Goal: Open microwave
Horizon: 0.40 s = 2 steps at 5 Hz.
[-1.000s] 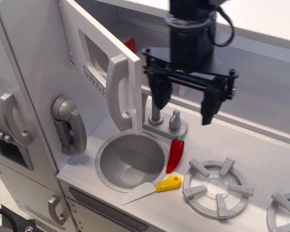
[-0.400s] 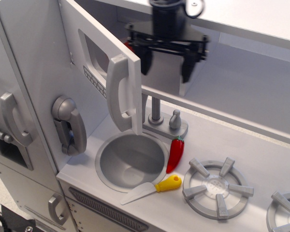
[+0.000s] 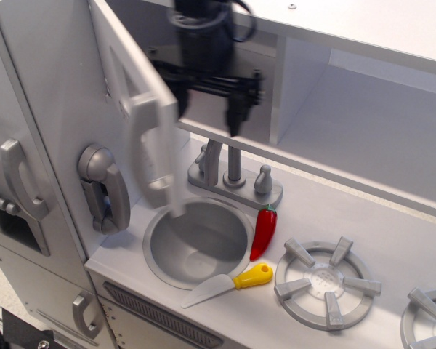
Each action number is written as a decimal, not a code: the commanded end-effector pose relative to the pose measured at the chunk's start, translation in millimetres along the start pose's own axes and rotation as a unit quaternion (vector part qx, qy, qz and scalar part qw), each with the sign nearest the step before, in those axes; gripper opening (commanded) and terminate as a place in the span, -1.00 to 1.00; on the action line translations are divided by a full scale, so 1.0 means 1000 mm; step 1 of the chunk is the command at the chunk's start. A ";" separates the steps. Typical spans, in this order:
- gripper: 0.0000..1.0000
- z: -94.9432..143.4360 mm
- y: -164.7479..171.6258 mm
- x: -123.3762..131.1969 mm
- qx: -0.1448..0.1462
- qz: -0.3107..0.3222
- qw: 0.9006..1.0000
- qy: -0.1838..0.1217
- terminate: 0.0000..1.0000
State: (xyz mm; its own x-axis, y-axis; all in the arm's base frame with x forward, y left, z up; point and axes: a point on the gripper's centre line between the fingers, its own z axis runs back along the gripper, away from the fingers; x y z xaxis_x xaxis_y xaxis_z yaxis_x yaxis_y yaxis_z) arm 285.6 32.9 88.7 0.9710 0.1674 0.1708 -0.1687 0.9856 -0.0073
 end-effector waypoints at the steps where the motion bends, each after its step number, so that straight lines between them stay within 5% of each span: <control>1: 1.00 0.021 0.069 -0.022 0.016 0.004 1.000 -0.026 -1.00; 2: 1.00 0.018 0.089 -0.033 0.023 -0.007 0.999 -0.035 -1.00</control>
State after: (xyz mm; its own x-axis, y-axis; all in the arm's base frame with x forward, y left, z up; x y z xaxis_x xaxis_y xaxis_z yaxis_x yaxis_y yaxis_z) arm 232.9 104.4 81.3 0.9689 0.1521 0.1953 -0.1587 0.9872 0.0185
